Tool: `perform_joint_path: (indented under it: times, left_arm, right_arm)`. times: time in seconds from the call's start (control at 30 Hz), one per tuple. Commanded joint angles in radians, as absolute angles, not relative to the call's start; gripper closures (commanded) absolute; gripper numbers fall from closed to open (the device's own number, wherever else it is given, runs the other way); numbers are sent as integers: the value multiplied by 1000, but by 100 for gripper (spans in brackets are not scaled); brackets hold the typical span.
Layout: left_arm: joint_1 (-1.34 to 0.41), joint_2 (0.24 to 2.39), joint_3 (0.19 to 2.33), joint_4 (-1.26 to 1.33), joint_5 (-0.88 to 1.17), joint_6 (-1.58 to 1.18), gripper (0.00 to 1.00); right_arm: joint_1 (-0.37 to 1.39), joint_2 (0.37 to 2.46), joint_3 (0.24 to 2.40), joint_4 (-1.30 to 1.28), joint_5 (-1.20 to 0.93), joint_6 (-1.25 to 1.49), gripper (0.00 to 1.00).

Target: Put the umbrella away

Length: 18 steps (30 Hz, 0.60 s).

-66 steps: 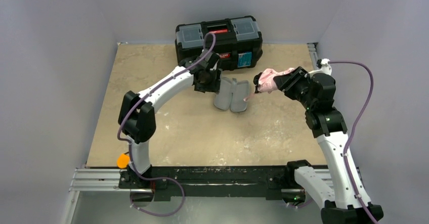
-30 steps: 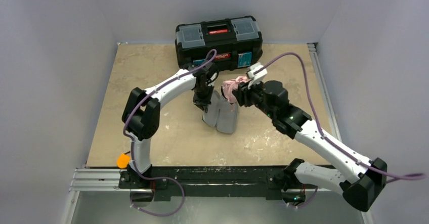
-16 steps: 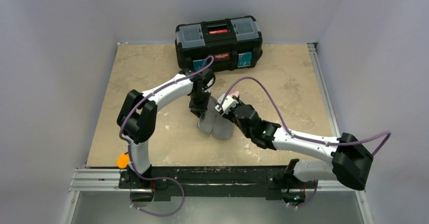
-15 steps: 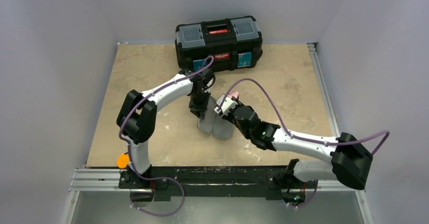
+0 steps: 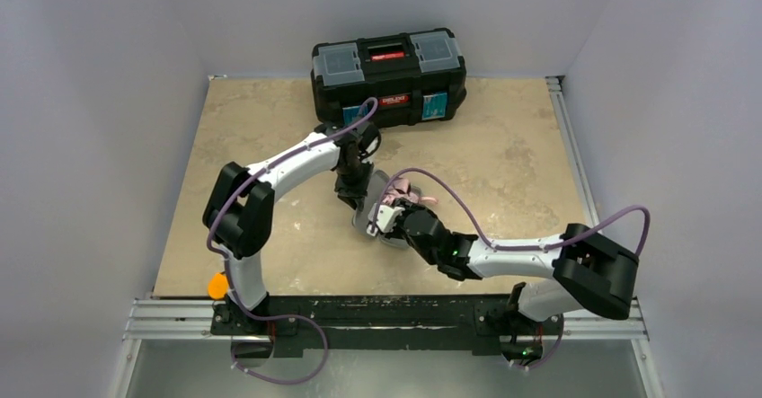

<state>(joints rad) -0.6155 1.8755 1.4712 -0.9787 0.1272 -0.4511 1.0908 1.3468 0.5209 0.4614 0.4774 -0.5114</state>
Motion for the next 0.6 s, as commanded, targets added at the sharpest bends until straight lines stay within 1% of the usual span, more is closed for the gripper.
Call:
perform_joint_path:
  times: [0.0,0.17,0.2,0.23,0.3,0.37,0.4,0.43,0.57]
  left_arm:
    - [-607,1819,1448,-953,136,-434,81]
    - [-603,1821,1432,-938,133,-427,83]
    - [-603,1821,1429,-937,132,-426,83]
    - [-601,1821,1427,-934,131,-425,84]
    - [-599,1821,1427,-933,133,-426,84]
    - [-600,1816,1427,-934,133,-428,84]
    - [-599,1814,1427,-933,134,-428,84]
    - [-598,1812,1429,-935,132,-429,84]
    - [-597,1815,1430,-934,132,-431,84]
  right_arm:
    - [1095,1399,568,423,450,-496,100]
    - [1095,1440,626,262,416,-366,100]
    - [1095,1435,631,244,409,-346,97]
    - [1095,1426,634,224,400,-322,87]
    - [1098,1399,642,189,391,-284,64]
    - [1098,1363,654,147,378,-238,23]
    - [1098,1341,662,122,376,-218,10]
    - [1099,1324,672,96,372,-191,2]
    - [1099,1275,720,-12,366,-61,1]
